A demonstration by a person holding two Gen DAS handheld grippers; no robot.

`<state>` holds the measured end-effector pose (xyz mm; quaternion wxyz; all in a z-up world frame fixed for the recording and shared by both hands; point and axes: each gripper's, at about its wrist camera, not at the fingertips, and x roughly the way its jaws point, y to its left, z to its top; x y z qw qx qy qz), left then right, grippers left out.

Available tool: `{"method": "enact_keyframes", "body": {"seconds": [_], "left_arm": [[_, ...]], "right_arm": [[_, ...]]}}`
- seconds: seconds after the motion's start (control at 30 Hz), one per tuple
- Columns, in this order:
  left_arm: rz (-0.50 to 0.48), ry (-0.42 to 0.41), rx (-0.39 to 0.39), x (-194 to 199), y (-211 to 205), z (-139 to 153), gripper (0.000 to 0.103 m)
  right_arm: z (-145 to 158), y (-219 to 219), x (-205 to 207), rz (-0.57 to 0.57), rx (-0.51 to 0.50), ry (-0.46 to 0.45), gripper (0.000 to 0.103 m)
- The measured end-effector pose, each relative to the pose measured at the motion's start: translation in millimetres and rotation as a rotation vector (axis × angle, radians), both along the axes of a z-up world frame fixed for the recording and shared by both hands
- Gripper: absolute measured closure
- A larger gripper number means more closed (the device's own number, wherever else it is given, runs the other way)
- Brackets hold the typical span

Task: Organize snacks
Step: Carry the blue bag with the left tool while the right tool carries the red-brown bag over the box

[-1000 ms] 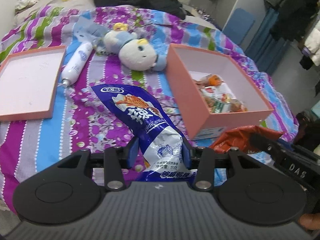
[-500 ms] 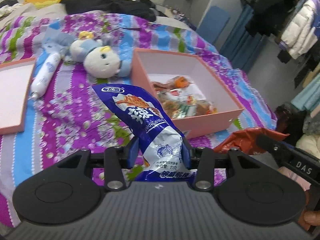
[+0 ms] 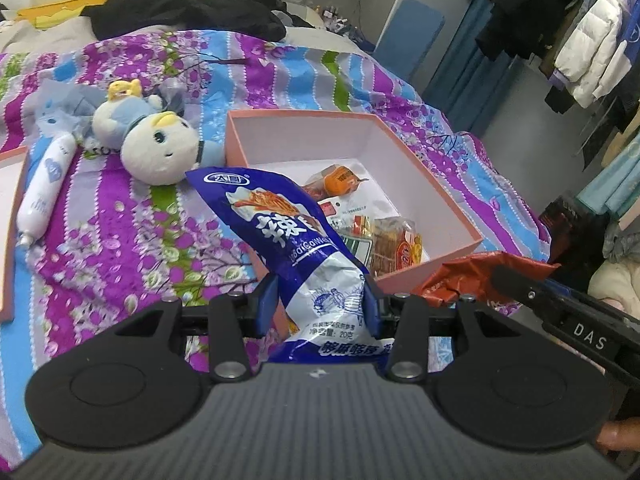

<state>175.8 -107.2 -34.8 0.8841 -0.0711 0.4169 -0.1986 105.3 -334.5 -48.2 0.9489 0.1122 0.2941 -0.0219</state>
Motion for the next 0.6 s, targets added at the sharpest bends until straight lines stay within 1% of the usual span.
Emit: {"method": "enact_keyframes", "body": {"seconds": [0.17, 0.3, 0.43, 0.6], "left_arm": [[-0.019, 0.001, -0.007, 43.1, -10.6, -6.4, 0.054], [-0.021, -0.007, -0.007, 78.8, -19.6, -12.7, 0.054], [-0.031, -0.002, 0.010, 113.6, -27.6, -22.6, 0.054], [-0.035, 0.019, 0.036, 150.0, -36.5, -40.2, 0.054]], "right_arm": [[0.0, -6.5, 33.6, 0.017, -0.021, -0.011, 0.066], [-6.4, -11.5, 63.1, 0.017, -0.030, -0.004, 0.066], [-18.9, -16.2, 91.6, 0.007, -0.021, 0.014, 0.066], [-43.3, -25.1, 127.6, -0.004, -0.008, 0.054, 0.065]]}}
